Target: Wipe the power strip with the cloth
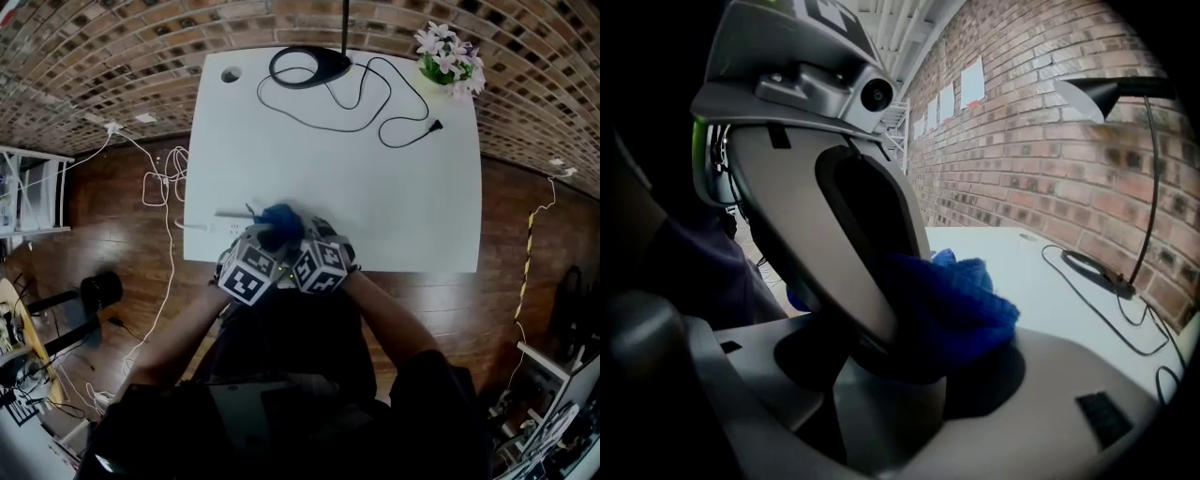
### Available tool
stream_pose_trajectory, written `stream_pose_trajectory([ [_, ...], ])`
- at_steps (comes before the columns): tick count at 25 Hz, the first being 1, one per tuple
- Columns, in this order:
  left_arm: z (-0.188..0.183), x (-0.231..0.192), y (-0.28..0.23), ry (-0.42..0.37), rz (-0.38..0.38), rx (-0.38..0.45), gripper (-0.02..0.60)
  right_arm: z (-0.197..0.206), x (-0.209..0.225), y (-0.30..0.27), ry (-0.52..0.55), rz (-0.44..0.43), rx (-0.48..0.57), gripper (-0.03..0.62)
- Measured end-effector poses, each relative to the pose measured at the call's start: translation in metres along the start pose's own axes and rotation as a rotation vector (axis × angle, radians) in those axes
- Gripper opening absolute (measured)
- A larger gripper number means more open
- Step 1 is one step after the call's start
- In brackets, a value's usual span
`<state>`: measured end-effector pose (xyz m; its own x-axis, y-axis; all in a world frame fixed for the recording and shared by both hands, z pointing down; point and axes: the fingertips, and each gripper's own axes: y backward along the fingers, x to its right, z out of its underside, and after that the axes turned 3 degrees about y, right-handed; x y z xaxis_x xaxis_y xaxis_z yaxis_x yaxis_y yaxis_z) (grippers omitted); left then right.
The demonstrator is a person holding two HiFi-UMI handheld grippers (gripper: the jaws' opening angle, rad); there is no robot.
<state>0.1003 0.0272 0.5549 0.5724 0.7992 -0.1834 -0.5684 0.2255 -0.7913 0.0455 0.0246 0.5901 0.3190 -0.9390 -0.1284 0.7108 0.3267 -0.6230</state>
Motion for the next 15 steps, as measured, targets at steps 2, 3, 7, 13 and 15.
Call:
stream_pose_trajectory([
  [2,0.0001,0.0002,0.0003,0.0,0.013,0.0,0.067,-0.0004,-0.0001,-0.0001,-0.011,0.001,0.002,0.296],
  [3,0.0002,0.0004,0.0002,-0.001,0.02,0.0,0.067,-0.0003,-0.0001,0.0002,-0.013,0.0,0.001,0.295],
  [7,-0.0002,0.0005,-0.0004,-0.025,0.037,0.014,0.066,-0.0032,0.0004,0.0032,-0.025,-0.008,0.001,0.295],
  [13,0.0006,0.0004,0.0005,-0.043,0.072,0.021,0.064,-0.0016,0.0004,0.0036,-0.036,-0.019,-0.011,0.293],
  [15,0.0027,-0.0011,0.0014,-0.057,0.073,0.036,0.066,-0.0017,-0.0001,0.0034,-0.031,-0.024,-0.011,0.291],
])
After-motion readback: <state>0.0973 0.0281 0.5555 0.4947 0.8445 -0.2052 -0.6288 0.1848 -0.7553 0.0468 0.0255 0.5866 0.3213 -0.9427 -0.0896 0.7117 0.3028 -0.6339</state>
